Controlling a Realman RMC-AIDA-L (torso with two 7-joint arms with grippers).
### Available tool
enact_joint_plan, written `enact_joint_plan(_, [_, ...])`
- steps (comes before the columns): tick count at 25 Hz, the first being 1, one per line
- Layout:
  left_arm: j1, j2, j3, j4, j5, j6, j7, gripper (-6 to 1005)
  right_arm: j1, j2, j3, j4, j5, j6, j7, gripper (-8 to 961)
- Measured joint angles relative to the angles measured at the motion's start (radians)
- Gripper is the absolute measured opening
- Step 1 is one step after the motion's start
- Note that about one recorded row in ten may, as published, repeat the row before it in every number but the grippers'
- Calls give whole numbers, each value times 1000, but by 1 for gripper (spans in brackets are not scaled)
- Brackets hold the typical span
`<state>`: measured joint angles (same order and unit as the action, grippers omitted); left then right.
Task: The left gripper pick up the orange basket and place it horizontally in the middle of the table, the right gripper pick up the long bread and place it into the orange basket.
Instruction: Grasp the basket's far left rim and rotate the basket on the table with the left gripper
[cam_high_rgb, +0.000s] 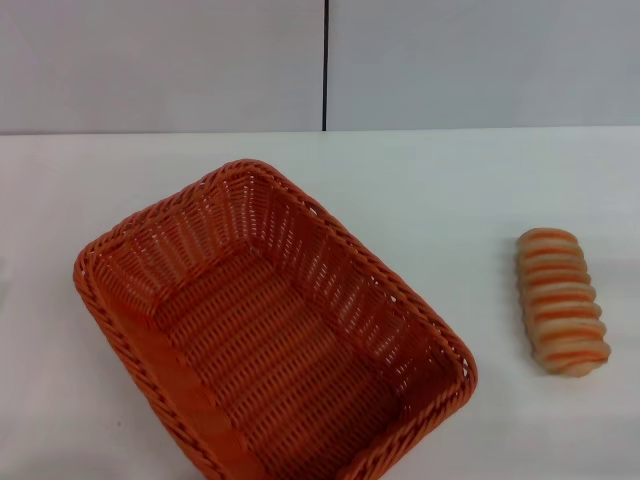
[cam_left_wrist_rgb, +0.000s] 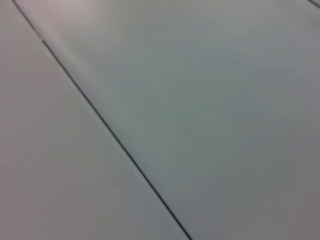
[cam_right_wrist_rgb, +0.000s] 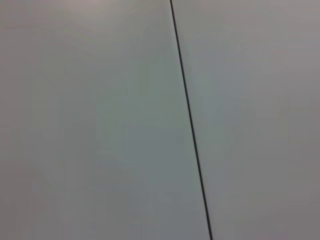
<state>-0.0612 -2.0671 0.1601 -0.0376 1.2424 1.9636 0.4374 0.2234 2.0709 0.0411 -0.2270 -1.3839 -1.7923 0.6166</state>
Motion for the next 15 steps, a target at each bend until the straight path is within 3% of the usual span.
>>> enact_joint_plan(5, [3,0,-19,-6,0,6,-15,832,1,0,8,0,14,-4,4,824])
enact_joint_plan(11, [1,1,-22,-11,0,6,-17,831,-1,-16,2,-2,10,-12,70,824])
enact_joint_plan(15, [1,3,-28,-5,0,12,-140,830,-3,-16,9,-2,13,-11,72,823])
